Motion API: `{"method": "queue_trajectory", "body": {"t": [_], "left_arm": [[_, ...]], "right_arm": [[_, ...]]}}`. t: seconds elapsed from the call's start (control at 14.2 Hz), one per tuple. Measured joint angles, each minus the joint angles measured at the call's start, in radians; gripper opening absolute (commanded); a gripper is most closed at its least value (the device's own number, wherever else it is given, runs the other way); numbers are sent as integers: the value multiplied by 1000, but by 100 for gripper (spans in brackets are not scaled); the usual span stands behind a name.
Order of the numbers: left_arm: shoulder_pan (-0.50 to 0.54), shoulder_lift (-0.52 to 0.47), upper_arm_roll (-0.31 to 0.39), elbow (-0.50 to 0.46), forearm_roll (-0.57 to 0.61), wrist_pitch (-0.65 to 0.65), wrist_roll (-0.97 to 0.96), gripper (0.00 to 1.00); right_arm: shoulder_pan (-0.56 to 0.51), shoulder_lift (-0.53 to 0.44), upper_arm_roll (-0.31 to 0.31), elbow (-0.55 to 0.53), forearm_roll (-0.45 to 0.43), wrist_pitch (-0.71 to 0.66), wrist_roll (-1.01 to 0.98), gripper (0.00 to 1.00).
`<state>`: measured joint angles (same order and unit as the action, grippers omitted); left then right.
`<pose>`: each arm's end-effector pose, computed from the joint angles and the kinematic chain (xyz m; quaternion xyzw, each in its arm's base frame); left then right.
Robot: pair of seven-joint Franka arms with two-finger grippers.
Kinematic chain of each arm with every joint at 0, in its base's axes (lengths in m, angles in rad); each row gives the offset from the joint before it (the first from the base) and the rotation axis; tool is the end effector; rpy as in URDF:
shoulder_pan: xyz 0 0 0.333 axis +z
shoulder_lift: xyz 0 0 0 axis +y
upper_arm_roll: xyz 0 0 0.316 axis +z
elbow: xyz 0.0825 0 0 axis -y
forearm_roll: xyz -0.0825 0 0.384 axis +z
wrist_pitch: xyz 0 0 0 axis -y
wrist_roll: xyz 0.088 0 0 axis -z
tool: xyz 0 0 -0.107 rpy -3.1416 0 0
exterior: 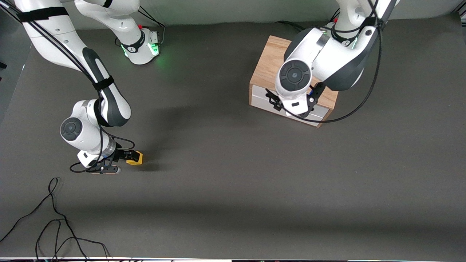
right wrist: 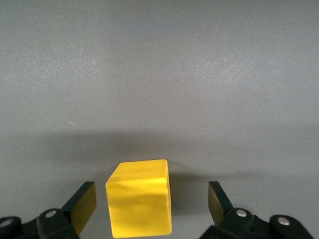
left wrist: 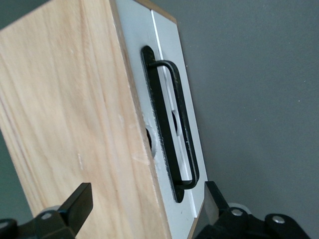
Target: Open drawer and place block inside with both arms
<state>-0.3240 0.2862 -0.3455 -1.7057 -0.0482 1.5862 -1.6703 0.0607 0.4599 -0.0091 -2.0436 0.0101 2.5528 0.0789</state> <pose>0.4687 -0.3585 0.4079 -0.8576 -0.4714 0.1414 0.1498 0.6016 0.0310 0.2177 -0.9995 0.0173 -0.0246 0.0025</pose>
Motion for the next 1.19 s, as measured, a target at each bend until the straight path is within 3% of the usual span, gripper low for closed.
{"method": "queue_trajectory", "body": {"t": [1.05,1.19], "left_arm": [[-5,104,16,-34,85,128,-92,100],[-5,115,18,-35,95,144,-93,100]], "right_arm": [[0,71,0,-11,0,57,-1,100],[0,71,0,-11,0,57,-1,89]]}}
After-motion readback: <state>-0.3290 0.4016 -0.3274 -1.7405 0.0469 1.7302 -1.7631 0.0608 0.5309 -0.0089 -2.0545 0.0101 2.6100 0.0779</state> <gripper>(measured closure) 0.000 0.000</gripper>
